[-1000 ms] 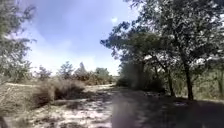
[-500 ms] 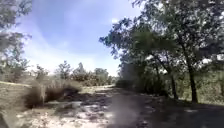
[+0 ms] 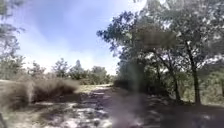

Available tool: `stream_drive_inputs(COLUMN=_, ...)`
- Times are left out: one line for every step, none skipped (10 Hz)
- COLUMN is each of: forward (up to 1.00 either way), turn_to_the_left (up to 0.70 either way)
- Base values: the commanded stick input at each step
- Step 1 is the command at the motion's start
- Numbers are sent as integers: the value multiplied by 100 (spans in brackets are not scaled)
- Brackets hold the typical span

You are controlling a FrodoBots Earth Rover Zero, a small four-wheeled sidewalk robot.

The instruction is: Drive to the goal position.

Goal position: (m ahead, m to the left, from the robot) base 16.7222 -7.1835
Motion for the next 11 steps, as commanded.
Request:
stream_drive_inputs(forward=70, turn_to_the_left=0)
stream_drive_inputs(forward=70, turn_to_the_left=0)
stream_drive_inputs(forward=70, turn_to_the_left=0)
stream_drive_inputs(forward=70, turn_to_the_left=0)
stream_drive_inputs(forward=70, turn_to_the_left=0)
stream_drive_inputs(forward=70, turn_to_the_left=0)
stream_drive_inputs(forward=70, turn_to_the_left=0)
stream_drive_inputs(forward=70, turn_to_the_left=0)
stream_drive_inputs(forward=70, turn_to_the_left=0)
stream_drive_inputs(forward=70, turn_to_the_left=0)
stream_drive_inputs(forward=70, turn_to_the_left=0)
